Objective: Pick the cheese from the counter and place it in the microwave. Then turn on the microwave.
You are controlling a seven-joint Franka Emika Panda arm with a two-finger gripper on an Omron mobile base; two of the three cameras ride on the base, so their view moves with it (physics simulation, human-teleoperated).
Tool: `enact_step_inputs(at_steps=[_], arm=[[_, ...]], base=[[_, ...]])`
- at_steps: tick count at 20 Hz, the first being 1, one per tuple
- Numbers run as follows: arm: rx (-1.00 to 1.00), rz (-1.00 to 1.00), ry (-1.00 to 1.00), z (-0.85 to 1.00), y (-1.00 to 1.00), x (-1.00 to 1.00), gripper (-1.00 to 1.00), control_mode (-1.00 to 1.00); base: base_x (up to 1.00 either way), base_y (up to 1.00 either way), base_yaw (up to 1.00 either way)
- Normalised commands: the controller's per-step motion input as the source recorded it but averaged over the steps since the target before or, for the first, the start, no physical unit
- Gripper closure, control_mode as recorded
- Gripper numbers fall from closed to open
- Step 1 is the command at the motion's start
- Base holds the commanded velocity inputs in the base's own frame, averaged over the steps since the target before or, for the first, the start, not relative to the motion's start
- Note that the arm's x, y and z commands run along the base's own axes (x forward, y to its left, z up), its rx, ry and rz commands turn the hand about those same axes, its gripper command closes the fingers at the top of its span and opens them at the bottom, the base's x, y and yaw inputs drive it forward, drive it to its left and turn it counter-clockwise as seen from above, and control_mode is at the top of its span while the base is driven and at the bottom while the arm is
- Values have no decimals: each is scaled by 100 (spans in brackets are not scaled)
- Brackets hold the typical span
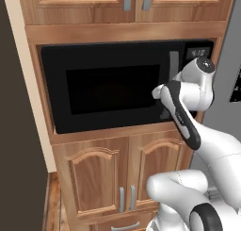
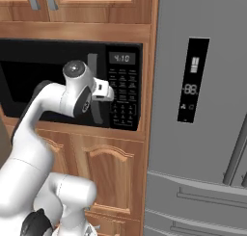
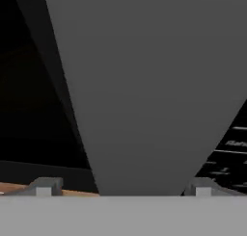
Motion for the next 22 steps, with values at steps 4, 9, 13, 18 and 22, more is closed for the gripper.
enact_step_inputs(at_steps=[4, 9, 13, 18, 22], arm=[[-14, 0, -41, -11, 0, 1, -100, -100], [-7, 0, -26, -12, 0, 35, -100, -100], [0, 0, -10, -2, 0, 70, 100, -100], [0, 0, -8, 0, 0, 44, 100, -100], [0, 0, -1, 0, 0, -3, 100, -100]], base=[[0, 0, 0], [0, 0, 0], [0, 0, 0], [0, 0, 0], [0, 0, 0]])
